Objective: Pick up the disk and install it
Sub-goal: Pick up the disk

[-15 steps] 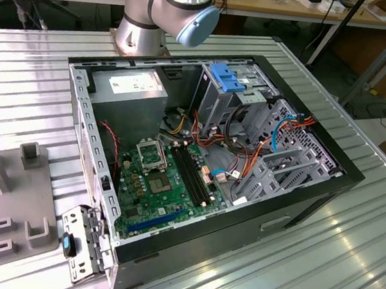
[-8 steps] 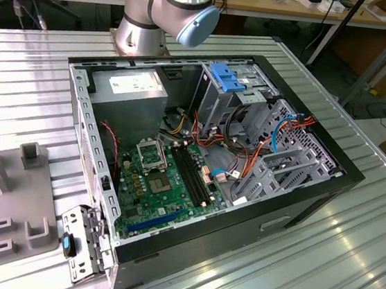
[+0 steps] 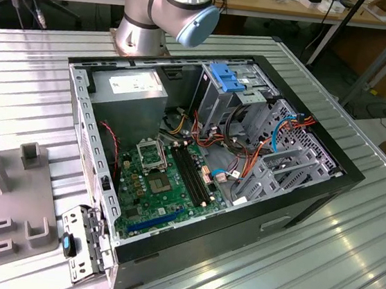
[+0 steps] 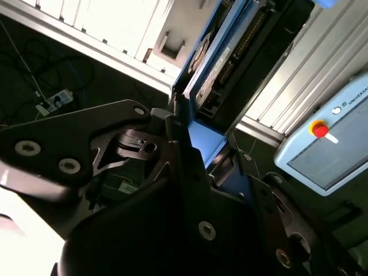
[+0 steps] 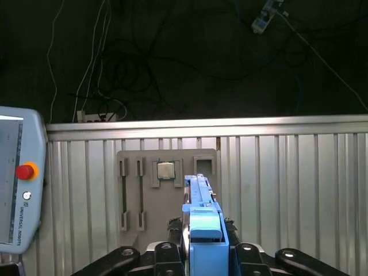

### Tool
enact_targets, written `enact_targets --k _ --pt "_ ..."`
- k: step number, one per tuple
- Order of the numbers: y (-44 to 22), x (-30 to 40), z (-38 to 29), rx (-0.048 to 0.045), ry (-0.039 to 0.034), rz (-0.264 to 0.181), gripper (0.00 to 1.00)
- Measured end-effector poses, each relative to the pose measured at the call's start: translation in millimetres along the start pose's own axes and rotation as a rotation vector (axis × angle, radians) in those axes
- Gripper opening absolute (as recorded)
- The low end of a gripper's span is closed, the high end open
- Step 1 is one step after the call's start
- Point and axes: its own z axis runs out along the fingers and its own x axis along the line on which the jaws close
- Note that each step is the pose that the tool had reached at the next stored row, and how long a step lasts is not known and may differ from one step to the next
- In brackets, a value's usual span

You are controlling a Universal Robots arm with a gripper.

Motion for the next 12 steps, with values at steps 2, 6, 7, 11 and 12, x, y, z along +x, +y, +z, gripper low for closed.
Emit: enact_targets --k 2,6,7,11,12 --pt "-0.2 0.5 -10.0 0.0001 0.0018 0.0 0.37" --pt "-0.6 1.5 -31.3 0.0001 0.0036 0.0 0.37" --pt "-0.7 1.7 -35.6 0.0001 0.0037 0.0 0.37" --pt "-0.8 2.1 -43.7 0.0004 0.004 0.0 0.37" --pt "-0.8 2.1 -43.6 0.0005 0.0039 0.0 0.37"
